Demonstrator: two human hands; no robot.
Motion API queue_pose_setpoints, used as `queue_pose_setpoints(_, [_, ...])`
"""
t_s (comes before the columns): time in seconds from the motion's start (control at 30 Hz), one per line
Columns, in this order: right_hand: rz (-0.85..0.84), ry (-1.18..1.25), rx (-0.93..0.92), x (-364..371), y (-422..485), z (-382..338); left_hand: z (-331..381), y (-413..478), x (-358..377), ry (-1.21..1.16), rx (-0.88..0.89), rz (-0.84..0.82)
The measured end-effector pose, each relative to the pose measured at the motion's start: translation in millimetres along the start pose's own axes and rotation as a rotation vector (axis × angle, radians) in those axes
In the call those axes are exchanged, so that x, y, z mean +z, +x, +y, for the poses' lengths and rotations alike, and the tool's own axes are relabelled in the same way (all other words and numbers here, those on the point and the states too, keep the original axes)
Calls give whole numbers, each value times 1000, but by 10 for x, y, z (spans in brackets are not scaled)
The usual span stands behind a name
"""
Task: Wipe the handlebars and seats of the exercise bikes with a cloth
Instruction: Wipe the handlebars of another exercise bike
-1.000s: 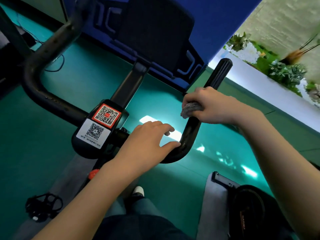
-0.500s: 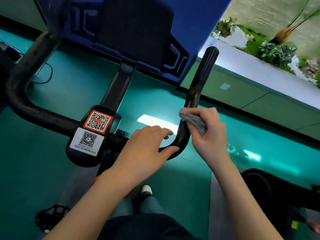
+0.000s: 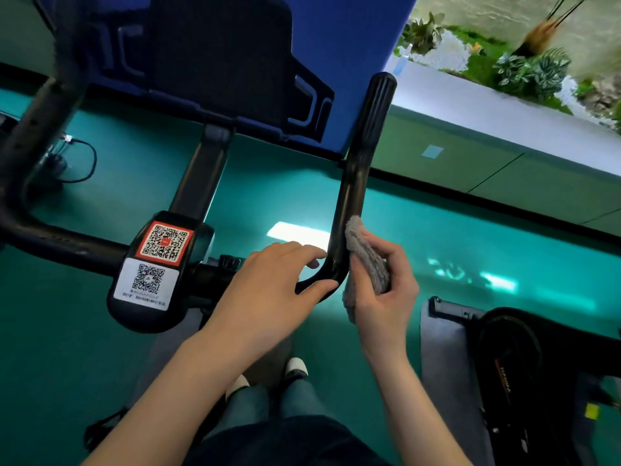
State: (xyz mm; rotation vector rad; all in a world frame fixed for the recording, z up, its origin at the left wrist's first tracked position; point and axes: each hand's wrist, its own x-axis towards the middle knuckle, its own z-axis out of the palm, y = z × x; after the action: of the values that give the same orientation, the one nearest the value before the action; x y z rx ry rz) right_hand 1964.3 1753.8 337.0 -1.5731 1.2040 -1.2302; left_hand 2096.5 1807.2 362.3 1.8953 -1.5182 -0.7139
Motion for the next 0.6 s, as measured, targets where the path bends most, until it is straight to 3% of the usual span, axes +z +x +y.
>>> queue_pose_setpoints(0.27, [98,113,65,18,249,43,-10,-18,6,-1,-25,33])
queue_pose_setpoints(0.6, [135,222,208,-34,-82,250,70,-22,2,31,-41,42])
